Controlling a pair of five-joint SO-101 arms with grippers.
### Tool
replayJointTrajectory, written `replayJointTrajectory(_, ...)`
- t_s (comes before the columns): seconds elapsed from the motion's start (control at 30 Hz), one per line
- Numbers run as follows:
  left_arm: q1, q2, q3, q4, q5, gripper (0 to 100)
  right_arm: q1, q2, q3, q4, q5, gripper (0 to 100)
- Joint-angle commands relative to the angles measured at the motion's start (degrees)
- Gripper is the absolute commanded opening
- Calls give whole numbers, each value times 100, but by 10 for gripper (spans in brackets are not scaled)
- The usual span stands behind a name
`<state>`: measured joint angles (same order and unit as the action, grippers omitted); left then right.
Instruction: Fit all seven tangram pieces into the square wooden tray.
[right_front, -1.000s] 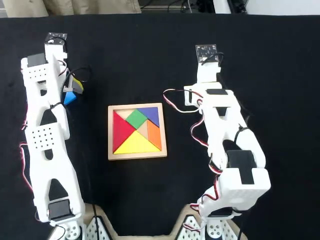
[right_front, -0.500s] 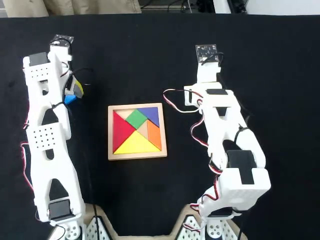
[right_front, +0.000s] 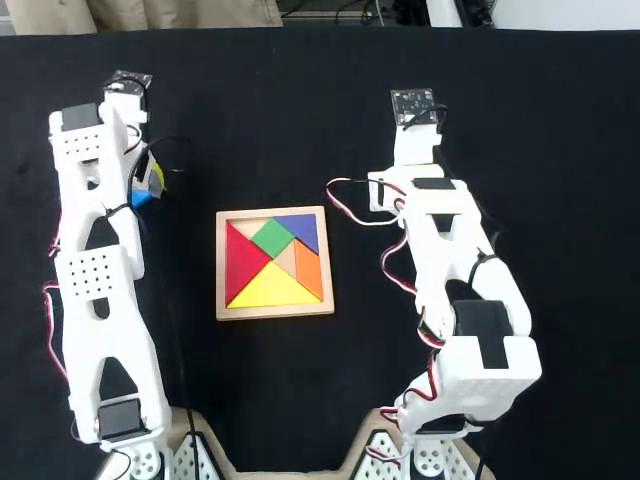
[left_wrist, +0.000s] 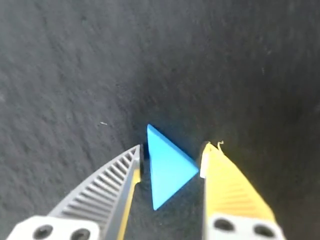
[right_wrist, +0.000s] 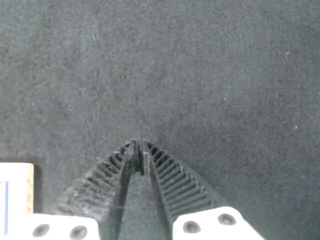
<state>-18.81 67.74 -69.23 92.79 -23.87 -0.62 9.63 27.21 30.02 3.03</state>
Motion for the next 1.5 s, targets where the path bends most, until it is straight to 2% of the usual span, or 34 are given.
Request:
replayJointTrajectory(0.0, -22, -97, -119, 413, -44, 194, -44, -127, -549, -114, 18, 11)
replayJointTrajectory(0.13, -22, -97, -119, 475, -35, 195, -44, -119, -549, -114, 18, 11)
replayJointTrajectory(0.33, -13, -53, -119, 44, -18, 194, -44, -119, -541, -114, 18, 11)
replayJointTrajectory(0.47, -13, -53, -119, -70, 255, 195, -44, -119, -541, -114, 18, 11)
replayJointTrajectory(1.13, 198, -44, -119, -26, 255, 189, -44, -119, -549, -114, 18, 11)
replayJointTrajectory(1.33, 198, -44, -84, -26, 255, 48, -44, -119, -549, -114, 18, 11)
replayJointTrajectory(1.47, 189, -44, -75, -18, 255, 56, -44, -119, -549, -114, 18, 11)
